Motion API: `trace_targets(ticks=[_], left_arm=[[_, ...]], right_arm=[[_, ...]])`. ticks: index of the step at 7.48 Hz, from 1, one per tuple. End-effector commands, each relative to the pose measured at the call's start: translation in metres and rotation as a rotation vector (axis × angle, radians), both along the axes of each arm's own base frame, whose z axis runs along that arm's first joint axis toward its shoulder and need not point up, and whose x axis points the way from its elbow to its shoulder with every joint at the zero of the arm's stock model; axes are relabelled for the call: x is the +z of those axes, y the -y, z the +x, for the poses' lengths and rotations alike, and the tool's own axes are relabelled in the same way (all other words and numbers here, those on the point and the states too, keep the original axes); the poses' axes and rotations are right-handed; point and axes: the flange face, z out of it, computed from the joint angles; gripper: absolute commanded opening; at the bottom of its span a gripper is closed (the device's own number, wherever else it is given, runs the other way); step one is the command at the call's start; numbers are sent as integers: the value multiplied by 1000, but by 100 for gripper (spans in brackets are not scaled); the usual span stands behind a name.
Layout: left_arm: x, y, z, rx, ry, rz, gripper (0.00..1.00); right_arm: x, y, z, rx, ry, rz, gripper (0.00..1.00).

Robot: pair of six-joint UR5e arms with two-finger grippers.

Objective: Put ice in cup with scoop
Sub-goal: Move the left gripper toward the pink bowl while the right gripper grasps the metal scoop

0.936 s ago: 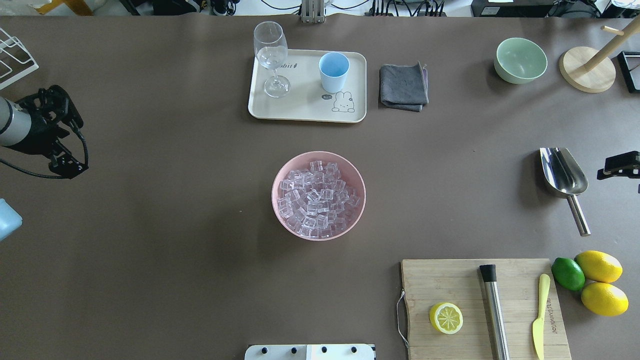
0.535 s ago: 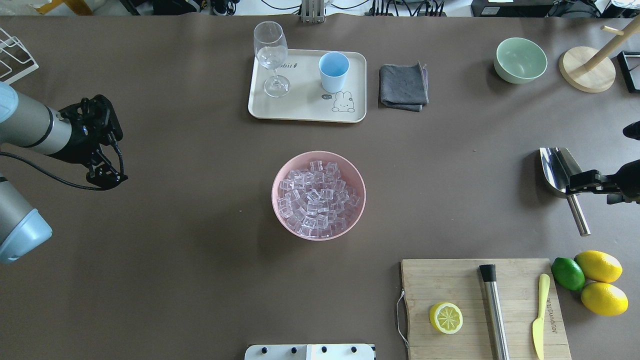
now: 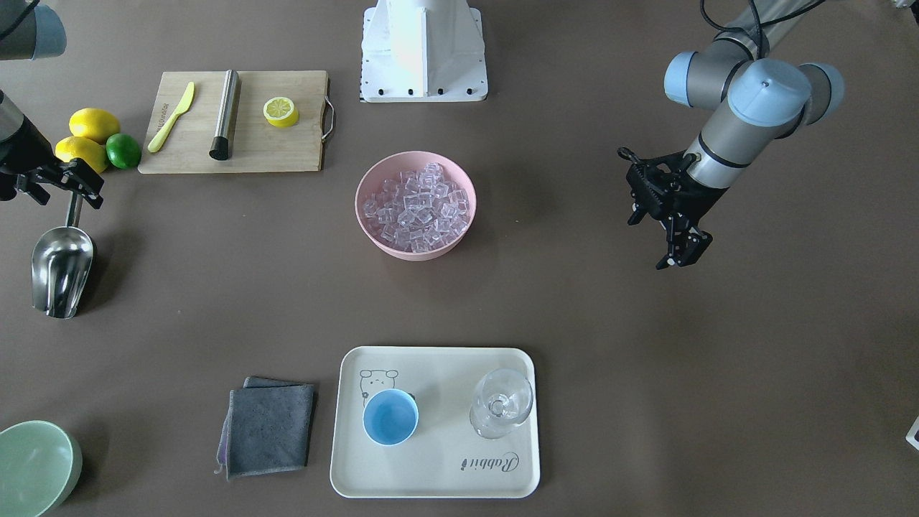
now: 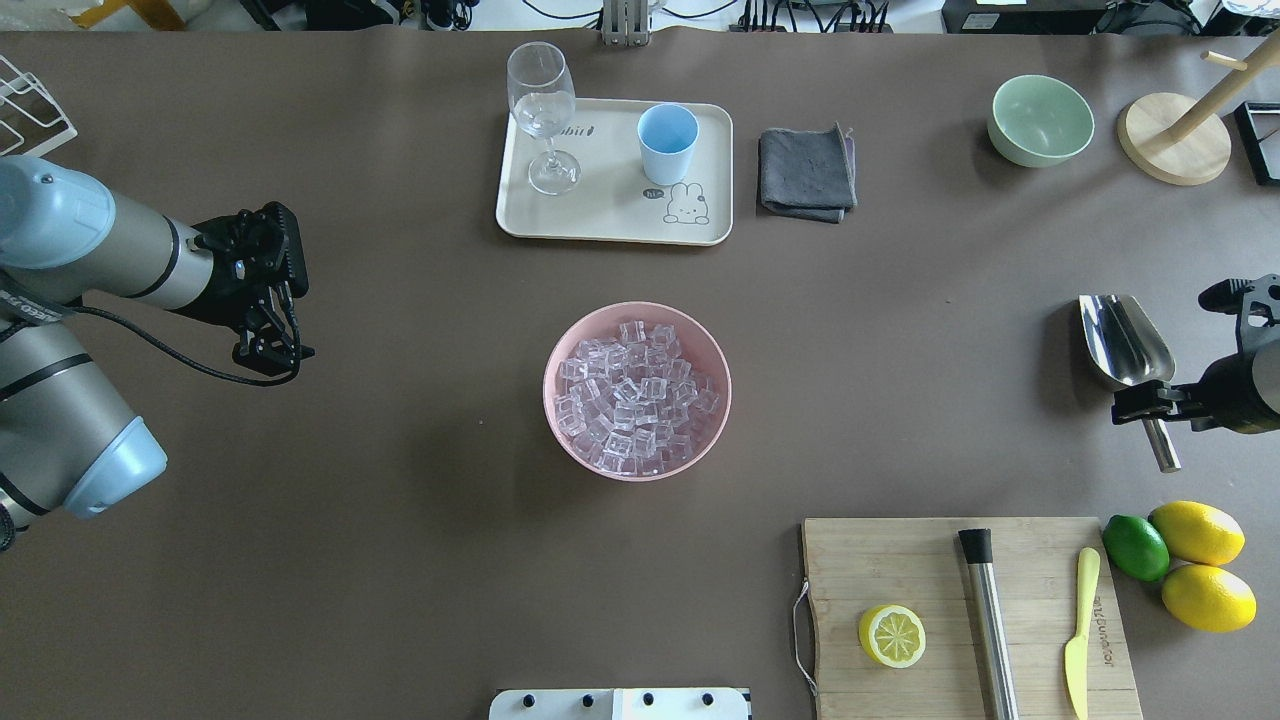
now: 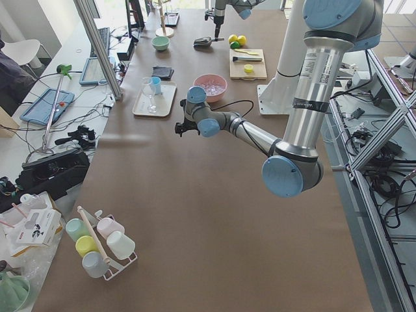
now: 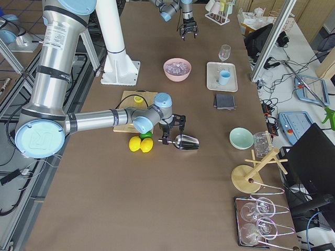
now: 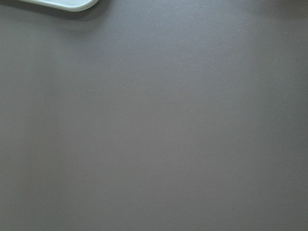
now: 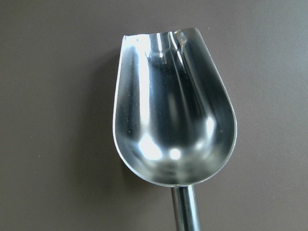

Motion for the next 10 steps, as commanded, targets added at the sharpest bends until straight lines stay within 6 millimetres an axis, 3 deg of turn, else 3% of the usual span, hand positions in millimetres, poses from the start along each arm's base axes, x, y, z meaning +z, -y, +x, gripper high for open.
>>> trace_targets(ticks=[1, 2, 3, 4, 6, 8, 9, 10], left_arm=[[-29, -10, 50, 82, -31, 69, 99], [-36, -12, 61, 95, -39, 78, 99], [-30, -9, 66, 95, -75, 112, 99], [-24, -8, 69, 94, -98, 125, 99], [-45, -16, 89, 122, -130, 141, 99], [-70, -26, 110, 85, -195, 38, 99], [-78, -44, 125, 92, -250, 19, 99], [-87, -55, 145, 74, -267, -24, 99]], right_arm=[[13, -9, -11, -31, -16, -22, 85], [16, -11, -12, -39, -19, -29, 80], [19, -14, -11, -41, -24, -36, 72], [23, -18, -8, -47, -29, -40, 57], [25, -23, -7, -57, -23, -45, 40], [21, -24, -9, -63, -19, -41, 0], [9, -22, -10, -79, -9, -13, 0], [9, -20, -10, -165, -36, 48, 0]])
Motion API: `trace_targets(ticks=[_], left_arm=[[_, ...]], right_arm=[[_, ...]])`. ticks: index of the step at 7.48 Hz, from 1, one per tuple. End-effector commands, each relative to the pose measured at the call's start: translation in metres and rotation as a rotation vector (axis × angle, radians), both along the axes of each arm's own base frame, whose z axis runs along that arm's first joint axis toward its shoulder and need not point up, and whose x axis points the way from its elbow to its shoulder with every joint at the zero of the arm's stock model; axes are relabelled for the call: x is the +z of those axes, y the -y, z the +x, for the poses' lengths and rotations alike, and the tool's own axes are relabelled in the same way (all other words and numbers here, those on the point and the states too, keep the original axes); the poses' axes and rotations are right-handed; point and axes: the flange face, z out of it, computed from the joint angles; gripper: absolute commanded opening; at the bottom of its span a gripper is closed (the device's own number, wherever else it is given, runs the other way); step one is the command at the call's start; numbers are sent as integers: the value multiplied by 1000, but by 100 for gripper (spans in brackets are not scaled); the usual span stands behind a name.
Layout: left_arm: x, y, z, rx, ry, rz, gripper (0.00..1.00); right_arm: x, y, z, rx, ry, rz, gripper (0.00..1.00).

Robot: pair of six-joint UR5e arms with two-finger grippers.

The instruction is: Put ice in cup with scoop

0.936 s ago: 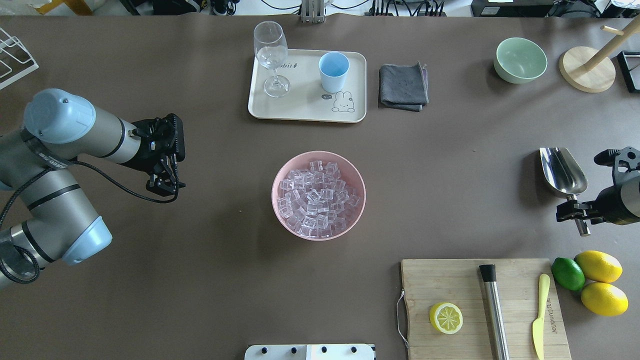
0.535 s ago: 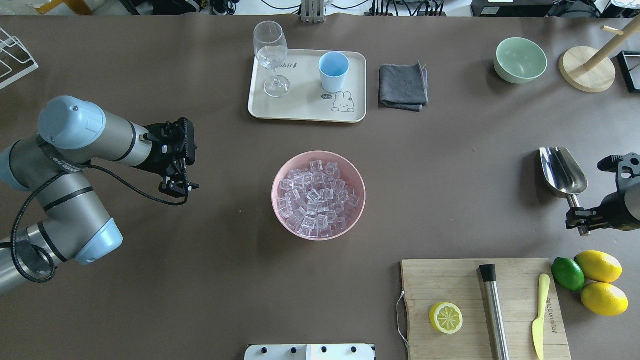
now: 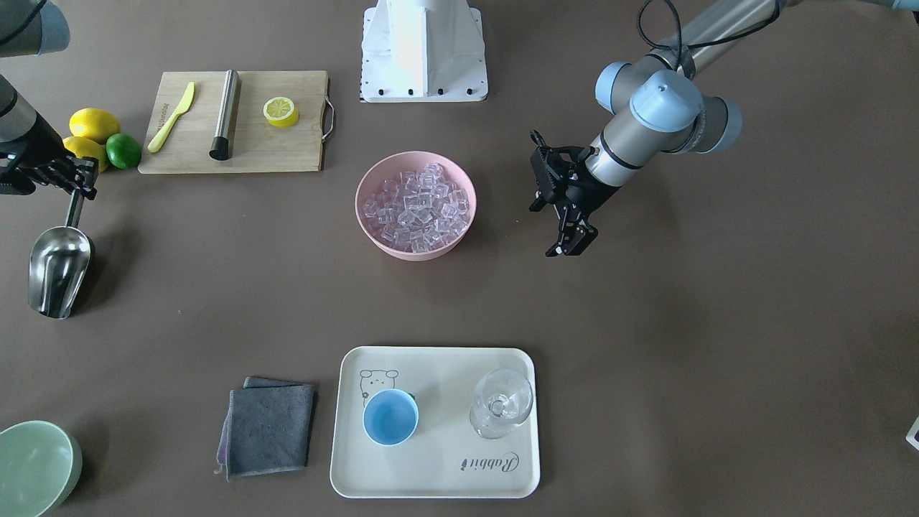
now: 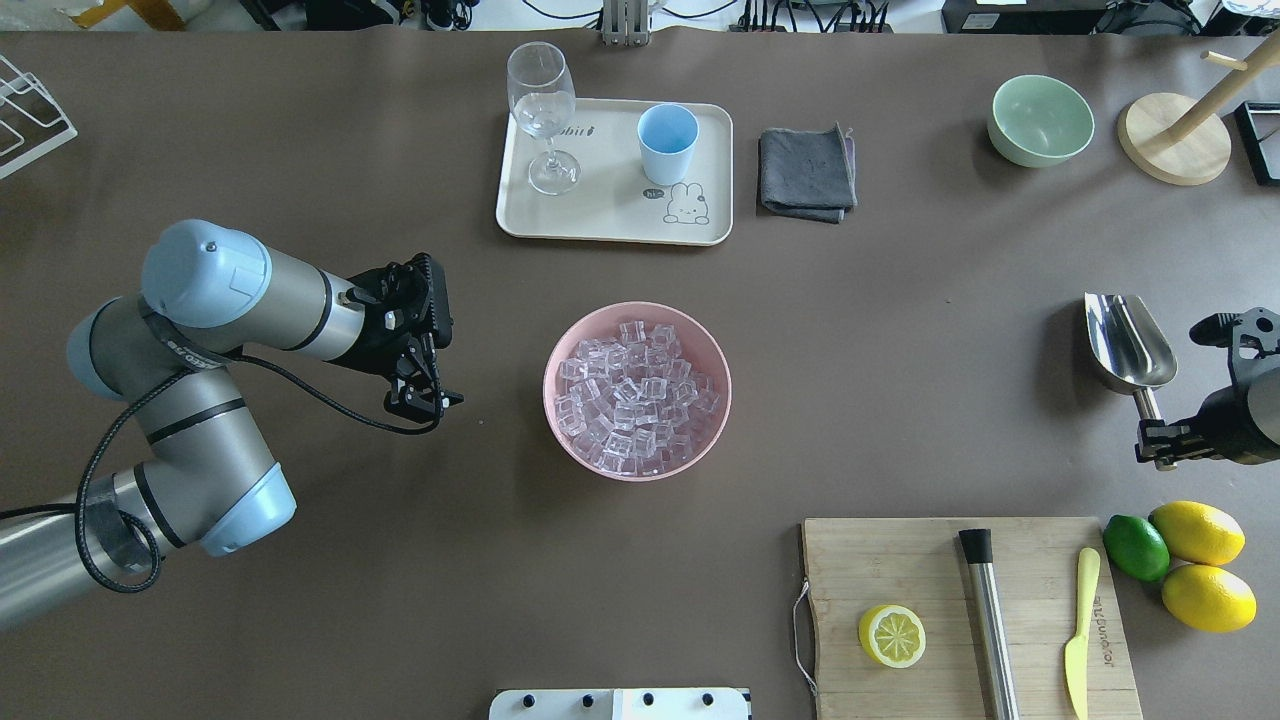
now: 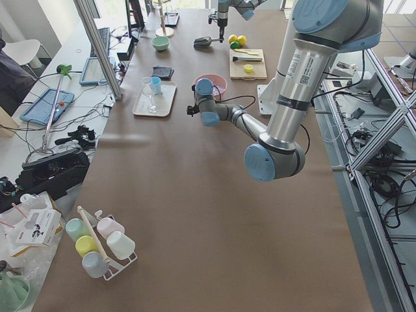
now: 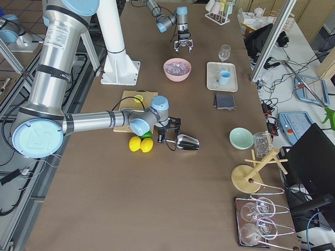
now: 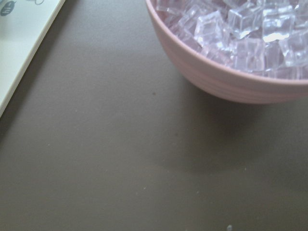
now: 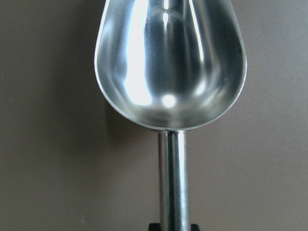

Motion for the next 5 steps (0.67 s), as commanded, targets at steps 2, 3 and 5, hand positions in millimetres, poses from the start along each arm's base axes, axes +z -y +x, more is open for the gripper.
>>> trace_targets(ticks=[2, 3, 5], left_arm=[[-16, -19, 34, -37, -52, -98, 98], [-11, -19, 37, -37, -59, -98, 98], [-24, -19, 47, -62, -69, -74, 98]], right_arm=[[-9, 18, 35, -158, -45, 189, 0], [-25, 31, 64, -170, -63, 245, 0], [-66, 57, 70, -239, -78, 353, 0]])
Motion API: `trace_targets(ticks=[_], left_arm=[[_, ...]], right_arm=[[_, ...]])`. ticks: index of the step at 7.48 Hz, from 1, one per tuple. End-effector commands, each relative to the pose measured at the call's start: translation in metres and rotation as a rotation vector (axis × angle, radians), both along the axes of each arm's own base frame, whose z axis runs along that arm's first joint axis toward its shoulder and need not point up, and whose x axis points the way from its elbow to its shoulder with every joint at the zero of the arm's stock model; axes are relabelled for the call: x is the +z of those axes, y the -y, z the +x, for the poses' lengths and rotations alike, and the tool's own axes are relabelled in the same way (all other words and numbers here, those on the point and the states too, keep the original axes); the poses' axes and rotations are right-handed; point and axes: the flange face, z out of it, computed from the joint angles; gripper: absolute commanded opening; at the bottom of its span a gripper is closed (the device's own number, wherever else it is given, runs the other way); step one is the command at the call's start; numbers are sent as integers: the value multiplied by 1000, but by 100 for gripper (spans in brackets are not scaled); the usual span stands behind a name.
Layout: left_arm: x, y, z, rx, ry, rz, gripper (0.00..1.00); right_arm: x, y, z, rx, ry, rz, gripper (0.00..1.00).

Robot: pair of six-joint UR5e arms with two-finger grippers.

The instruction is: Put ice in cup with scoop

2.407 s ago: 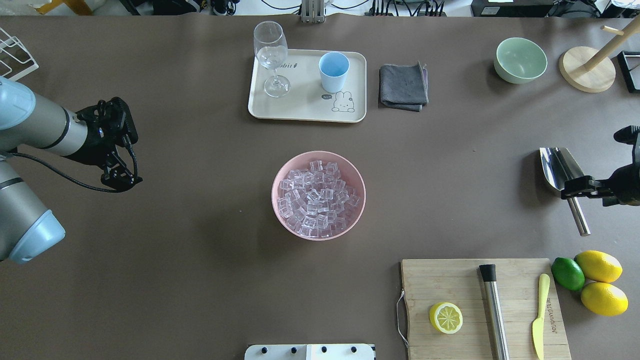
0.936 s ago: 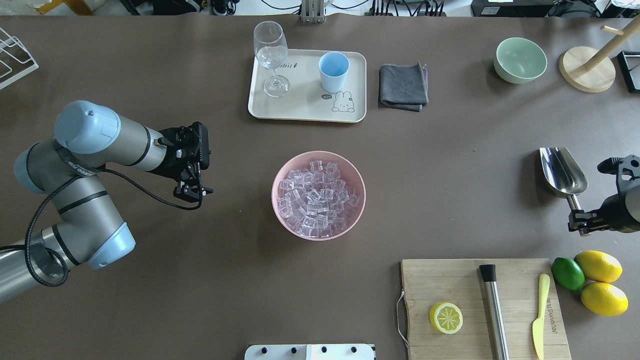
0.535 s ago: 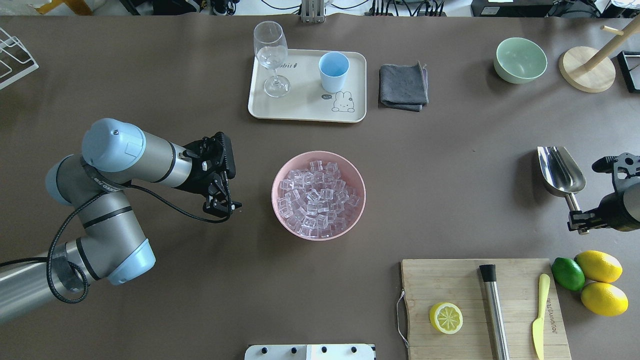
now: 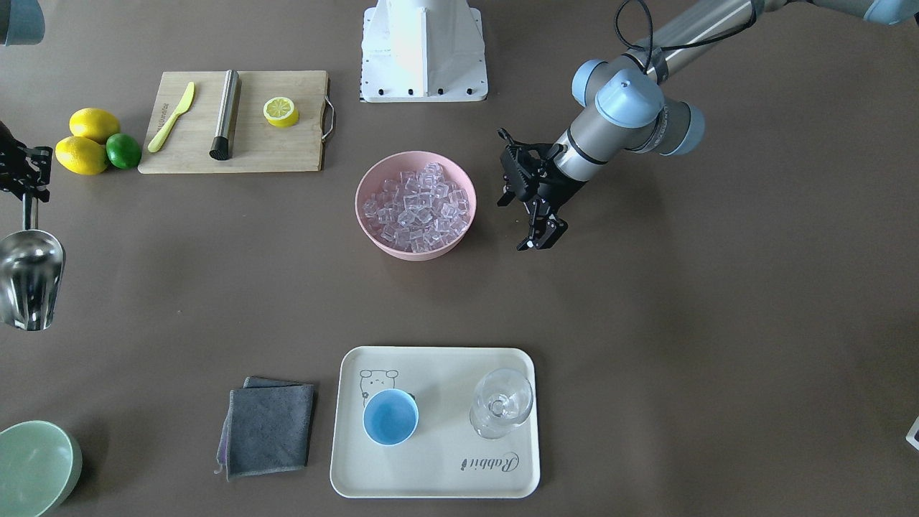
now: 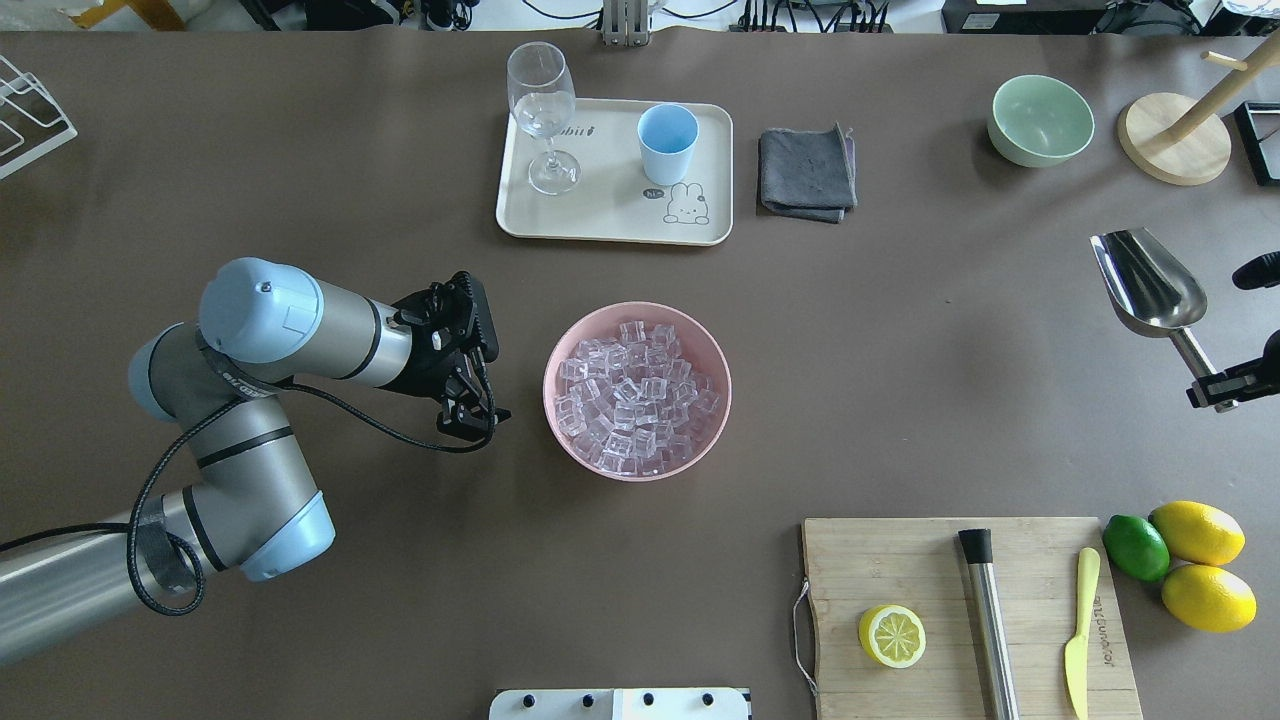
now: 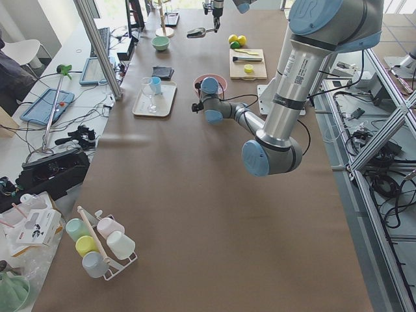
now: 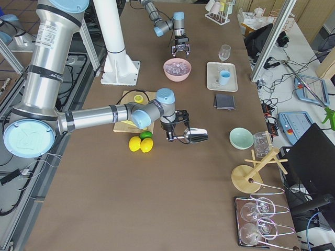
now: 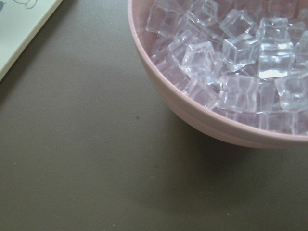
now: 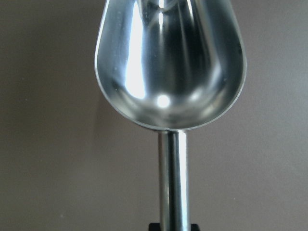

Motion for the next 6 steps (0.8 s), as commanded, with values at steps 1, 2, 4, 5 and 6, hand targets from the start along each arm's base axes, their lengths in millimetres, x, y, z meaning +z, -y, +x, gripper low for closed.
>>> trace_targets(ticks=[1, 2, 4, 5, 6], left_arm=[[-12, -7, 13, -12, -26, 28, 98], [-22, -4, 22, -10, -30, 31, 98], [-21, -10, 31, 6, -29, 32, 98], [-21, -10, 31, 10, -28, 39, 98], [-21, -9, 31, 12, -28, 40, 98]], right_arm=[[-40, 33, 21, -151, -24, 211, 0], [-58, 44, 25, -164, 38, 201, 0], [-88, 61, 29, -177, 110, 203, 0], [-103, 57, 32, -192, 113, 248, 0], [-128, 46, 39, -194, 105, 296, 0]])
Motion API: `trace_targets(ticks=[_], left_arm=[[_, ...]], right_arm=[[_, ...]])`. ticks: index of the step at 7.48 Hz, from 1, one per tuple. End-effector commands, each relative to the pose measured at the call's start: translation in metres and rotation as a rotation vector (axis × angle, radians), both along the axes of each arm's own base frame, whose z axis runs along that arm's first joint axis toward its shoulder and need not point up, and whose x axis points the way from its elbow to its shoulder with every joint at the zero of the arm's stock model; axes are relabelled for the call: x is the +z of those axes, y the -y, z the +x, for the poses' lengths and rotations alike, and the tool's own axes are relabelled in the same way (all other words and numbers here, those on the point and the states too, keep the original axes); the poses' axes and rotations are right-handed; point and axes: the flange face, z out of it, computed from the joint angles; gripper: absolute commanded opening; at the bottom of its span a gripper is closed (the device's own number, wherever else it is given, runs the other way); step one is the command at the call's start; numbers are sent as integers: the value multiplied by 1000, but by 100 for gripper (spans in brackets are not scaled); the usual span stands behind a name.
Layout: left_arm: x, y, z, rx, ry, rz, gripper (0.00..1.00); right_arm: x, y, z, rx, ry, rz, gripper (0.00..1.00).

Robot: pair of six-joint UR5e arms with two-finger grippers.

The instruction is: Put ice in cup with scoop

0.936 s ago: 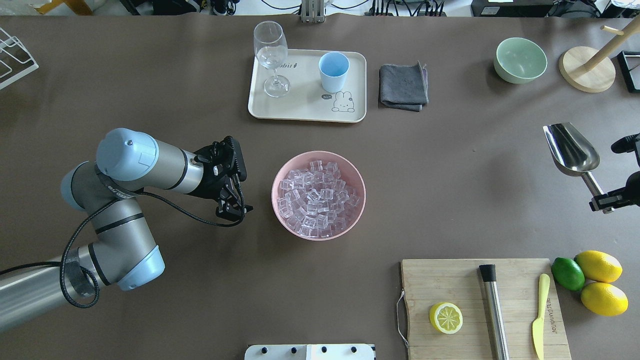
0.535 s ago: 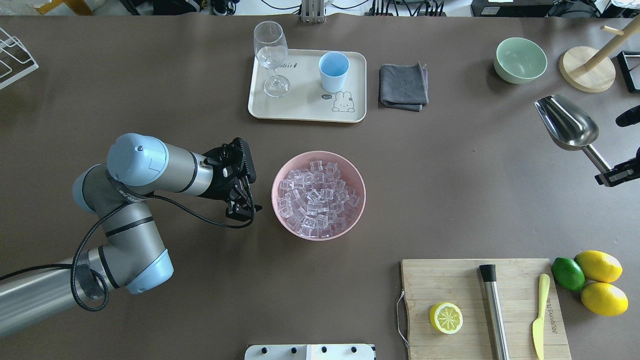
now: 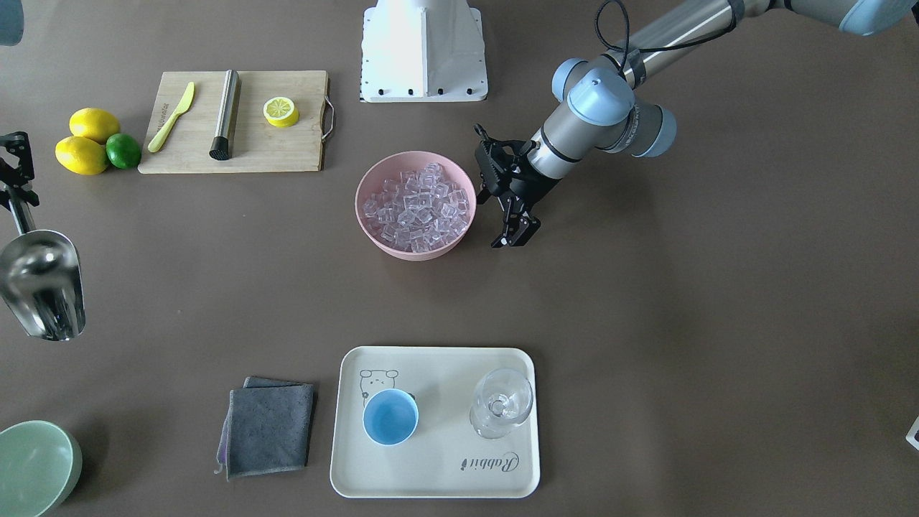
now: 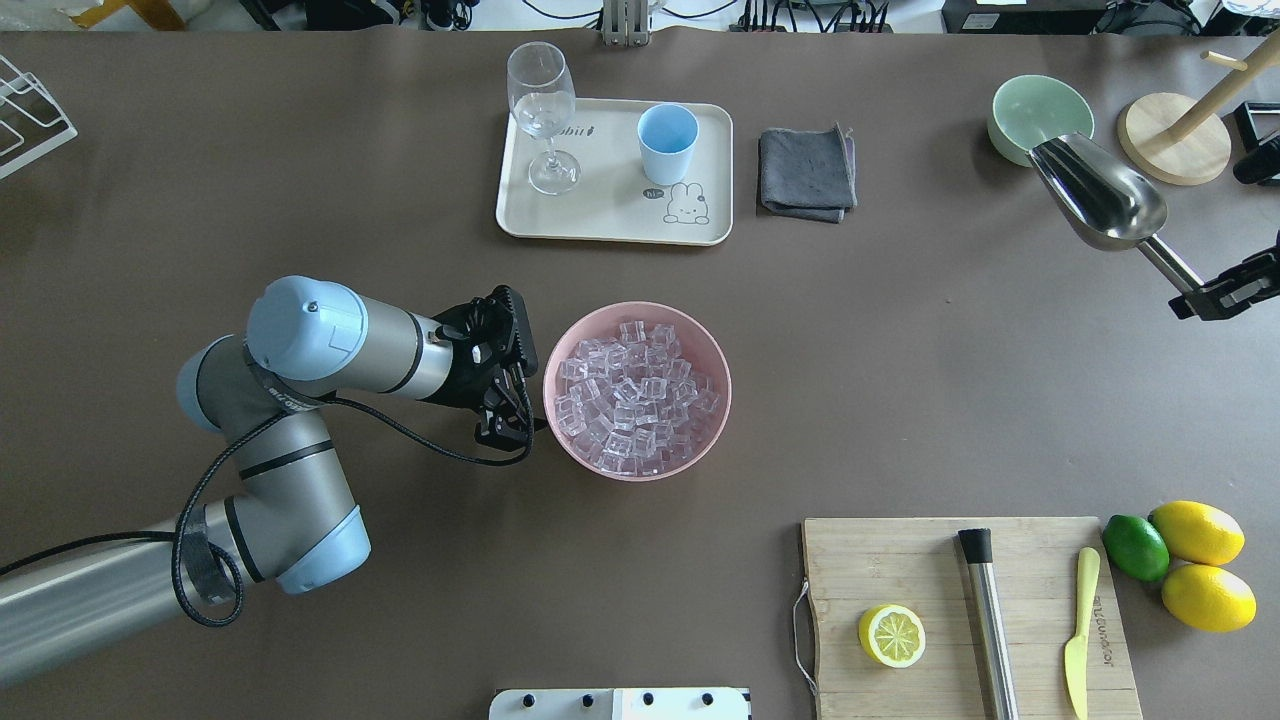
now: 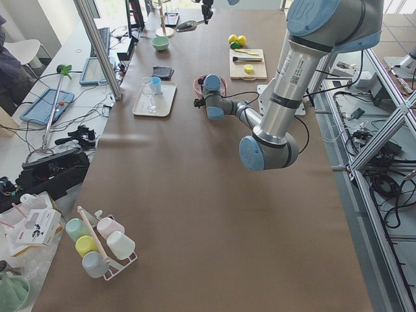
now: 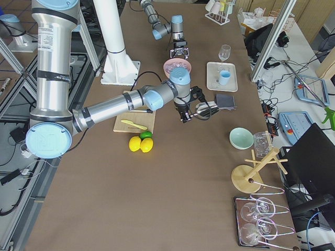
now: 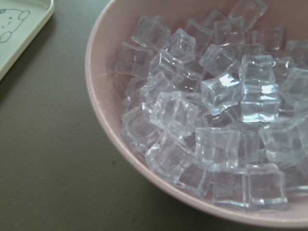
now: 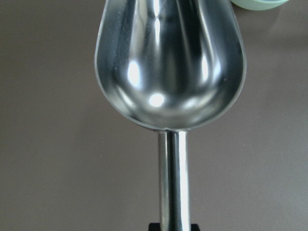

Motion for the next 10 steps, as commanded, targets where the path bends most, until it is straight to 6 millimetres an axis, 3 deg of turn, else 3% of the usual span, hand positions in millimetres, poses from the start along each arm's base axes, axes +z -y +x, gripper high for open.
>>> trace_targets(ticks=[1, 2, 3, 4, 5, 8, 9, 10], left_arm=[[-2, -1, 1, 14, 2, 23, 98], [-3, 1, 1, 44, 20, 131, 98], [-5, 1, 1, 42, 19, 131, 98], [-10, 2, 3, 43, 15, 134, 98], [-16, 2, 6, 42, 11, 134, 98], [-15, 4, 9, 36, 11, 99, 98], [-15, 3, 9, 40, 10, 97, 98], [-14, 2, 8, 41, 9, 95, 98]], right_arm=[[-42, -23, 15, -35, -13, 92, 0], [-45, -17, 11, -109, -43, 150, 0], [-56, 6, 2, -165, -87, 237, 0], [-81, 17, -14, -235, -98, 300, 0], [-117, 24, -49, -302, -125, 310, 0], [-208, -6, -135, -456, -232, 316, 0], [-229, -19, -149, -497, -266, 290, 0], [-235, -32, -164, -537, -286, 281, 0]])
